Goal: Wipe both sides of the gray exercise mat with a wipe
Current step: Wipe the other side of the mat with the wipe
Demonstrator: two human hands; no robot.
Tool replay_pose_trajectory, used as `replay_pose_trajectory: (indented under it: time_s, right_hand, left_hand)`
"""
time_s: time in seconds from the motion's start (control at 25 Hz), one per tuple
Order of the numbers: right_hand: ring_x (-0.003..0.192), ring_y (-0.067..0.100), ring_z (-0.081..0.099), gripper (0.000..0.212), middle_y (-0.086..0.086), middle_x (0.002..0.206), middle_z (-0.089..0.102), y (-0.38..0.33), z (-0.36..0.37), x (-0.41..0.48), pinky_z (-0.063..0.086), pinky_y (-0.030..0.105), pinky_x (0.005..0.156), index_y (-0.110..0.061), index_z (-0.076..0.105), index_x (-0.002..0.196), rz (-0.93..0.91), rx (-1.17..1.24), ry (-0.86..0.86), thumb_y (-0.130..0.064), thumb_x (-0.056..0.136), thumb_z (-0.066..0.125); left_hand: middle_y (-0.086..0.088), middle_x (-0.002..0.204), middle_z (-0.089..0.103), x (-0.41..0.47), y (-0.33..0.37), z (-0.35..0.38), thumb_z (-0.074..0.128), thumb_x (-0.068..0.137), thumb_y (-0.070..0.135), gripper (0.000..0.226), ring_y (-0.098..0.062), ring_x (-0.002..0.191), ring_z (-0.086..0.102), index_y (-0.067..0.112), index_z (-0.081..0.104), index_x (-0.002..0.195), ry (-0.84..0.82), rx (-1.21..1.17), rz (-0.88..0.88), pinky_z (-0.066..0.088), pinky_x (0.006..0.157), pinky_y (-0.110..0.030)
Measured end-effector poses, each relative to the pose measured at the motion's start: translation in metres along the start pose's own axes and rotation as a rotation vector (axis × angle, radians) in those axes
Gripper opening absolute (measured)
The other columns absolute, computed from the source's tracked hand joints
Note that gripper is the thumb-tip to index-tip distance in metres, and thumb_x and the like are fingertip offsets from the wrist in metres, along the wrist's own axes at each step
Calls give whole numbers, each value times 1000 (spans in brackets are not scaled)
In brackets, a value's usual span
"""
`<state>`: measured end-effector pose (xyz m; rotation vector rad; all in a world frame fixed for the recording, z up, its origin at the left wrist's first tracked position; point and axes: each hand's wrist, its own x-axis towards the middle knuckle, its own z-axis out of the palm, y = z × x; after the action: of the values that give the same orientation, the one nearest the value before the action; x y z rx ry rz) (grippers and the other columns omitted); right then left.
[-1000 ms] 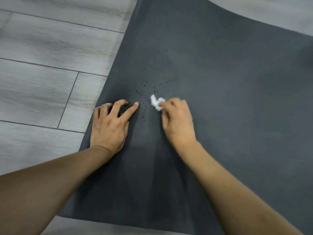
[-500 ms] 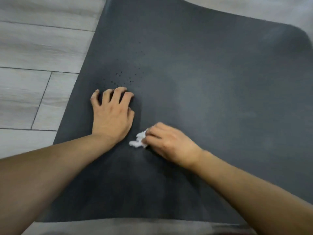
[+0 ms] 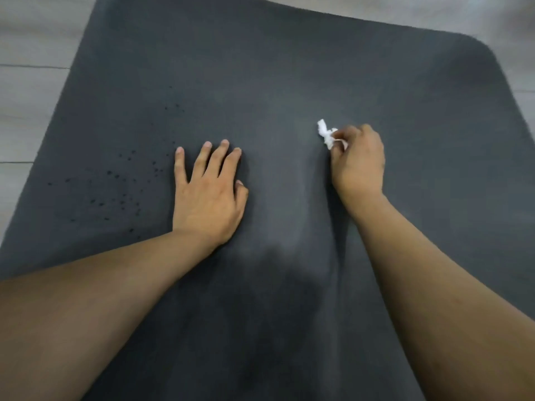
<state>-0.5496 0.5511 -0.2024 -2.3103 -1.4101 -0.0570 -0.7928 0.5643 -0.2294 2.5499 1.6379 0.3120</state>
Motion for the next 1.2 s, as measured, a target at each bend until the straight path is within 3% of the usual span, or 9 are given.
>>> replay_pose_trajectory:
  time_s: [0.08, 0.16, 0.32, 0.4, 0.64, 0.76, 0.88, 1.08, 1.2]
  right_hand:
    - [102, 35, 53, 27, 15, 106, 59, 25, -2, 12, 38, 35, 82, -12, 70, 109, 211, -53, 69, -15, 93, 50]
    - [92, 36, 55, 24, 15, 96, 61, -3, 13, 4, 36, 34, 75, -11, 73, 100, 170, 21, 110, -11, 88, 52]
    - [79, 28, 54, 14, 7, 87, 62, -83, 43, -16, 38, 29, 68, -13, 74, 91, -400, 215, -106, -9, 83, 63]
    - [81, 30, 55, 19, 8, 88, 62, -62, 33, 3, 40, 31, 71, -14, 74, 94, -508, 168, -126, -19, 88, 56]
    - [98, 34, 54, 29, 14, 103, 61, 50, -3, 43, 37, 33, 79, -13, 72, 104, 318, -51, 128, -15, 89, 47]
    - [78, 33, 56, 18, 12, 86, 63, -33, 27, -5, 42, 37, 70, -10, 73, 89, -9, 198, 128, -3, 79, 61]
    - [81, 28, 52, 14, 8, 89, 59, -53, 22, -35, 44, 35, 70, -11, 70, 93, -363, 251, -108, -5, 83, 61]
    - [97, 36, 54, 23, 14, 101, 60, 70, -24, 4, 39, 36, 82, -13, 72, 102, 177, -31, 86, -20, 90, 53]
    - [97, 36, 55, 25, 15, 103, 60, 43, -14, -6, 38, 34, 80, -11, 72, 101, 379, 30, 136, -10, 85, 52]
  left_hand:
    - [-1, 163, 34, 0, 1, 4, 29, 98, 37, 59, -25, 153, 24, 20, 38, 154, -7, 23, -10, 6, 124, -59]
    - [0, 163, 34, -1, 1, 4, 30, 97, 36, 60, -24, 154, 24, 20, 38, 154, -14, 13, -27, 6, 124, -59]
    - [0, 162, 35, 2, 2, 3, 32, 94, 34, 60, -24, 153, 26, 20, 40, 152, -11, 14, -34, 8, 124, -61]
    - [-1, 162, 36, 2, 2, 3, 32, 94, 34, 60, -25, 153, 26, 19, 40, 152, -11, 15, -33, 8, 124, -61]
    - [-1, 162, 35, 2, 4, 2, 31, 95, 33, 60, -27, 152, 26, 19, 39, 153, -7, 12, -31, 8, 123, -61]
    - [-1, 162, 36, 1, 4, 2, 33, 94, 32, 59, -26, 152, 27, 19, 40, 152, -15, -5, -38, 8, 124, -61]
    - [1, 162, 35, 3, 5, 1, 32, 94, 32, 59, -25, 152, 27, 19, 41, 151, -29, -3, -42, 8, 124, -60]
    - [2, 163, 34, 2, 4, 2, 32, 95, 33, 59, -24, 153, 25, 21, 40, 152, -41, -22, -50, 6, 125, -59]
    - [1, 162, 35, 4, 3, 2, 33, 95, 33, 58, -25, 153, 24, 21, 41, 151, -34, -44, -38, 5, 125, -59]
